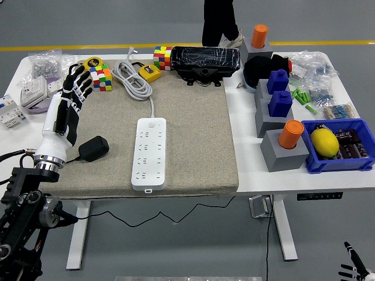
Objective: Pick up the plug,place it near the board,insert it into the board,press the button
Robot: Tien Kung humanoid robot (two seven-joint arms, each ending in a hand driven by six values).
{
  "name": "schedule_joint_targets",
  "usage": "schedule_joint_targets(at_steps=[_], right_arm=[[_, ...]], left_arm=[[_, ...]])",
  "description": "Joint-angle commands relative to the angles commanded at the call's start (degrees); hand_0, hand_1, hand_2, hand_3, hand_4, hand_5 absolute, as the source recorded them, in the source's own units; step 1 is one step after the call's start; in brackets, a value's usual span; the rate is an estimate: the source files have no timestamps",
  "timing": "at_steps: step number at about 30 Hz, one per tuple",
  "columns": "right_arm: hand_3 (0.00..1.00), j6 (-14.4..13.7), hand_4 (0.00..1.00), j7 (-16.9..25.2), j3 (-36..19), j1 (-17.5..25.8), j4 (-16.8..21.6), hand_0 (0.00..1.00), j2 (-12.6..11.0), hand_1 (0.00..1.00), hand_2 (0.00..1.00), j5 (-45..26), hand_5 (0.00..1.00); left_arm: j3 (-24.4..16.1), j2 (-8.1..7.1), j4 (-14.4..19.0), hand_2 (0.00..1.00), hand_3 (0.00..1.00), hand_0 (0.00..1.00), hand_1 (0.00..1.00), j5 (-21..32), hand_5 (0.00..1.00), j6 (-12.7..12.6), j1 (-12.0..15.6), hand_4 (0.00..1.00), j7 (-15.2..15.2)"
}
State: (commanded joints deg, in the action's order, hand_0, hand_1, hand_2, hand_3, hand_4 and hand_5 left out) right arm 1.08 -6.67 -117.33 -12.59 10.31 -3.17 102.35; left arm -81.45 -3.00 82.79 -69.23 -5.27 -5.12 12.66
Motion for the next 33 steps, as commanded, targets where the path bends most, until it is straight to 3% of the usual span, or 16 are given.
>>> schedule_joint_targets(at_steps=[33], right_arm=[[0.764, -0.1, 0.998, -0.1, 0.4, 0.1, 0.0, 0.837, -0.3, 0.762, 0.719, -0.2, 0.998]], left_arm=[[0.3, -0.12, -0.3, 0.925, 0.930, 0.917, 0.931, -0.6, 0.998, 0.0, 0.1, 0.998, 0.4]])
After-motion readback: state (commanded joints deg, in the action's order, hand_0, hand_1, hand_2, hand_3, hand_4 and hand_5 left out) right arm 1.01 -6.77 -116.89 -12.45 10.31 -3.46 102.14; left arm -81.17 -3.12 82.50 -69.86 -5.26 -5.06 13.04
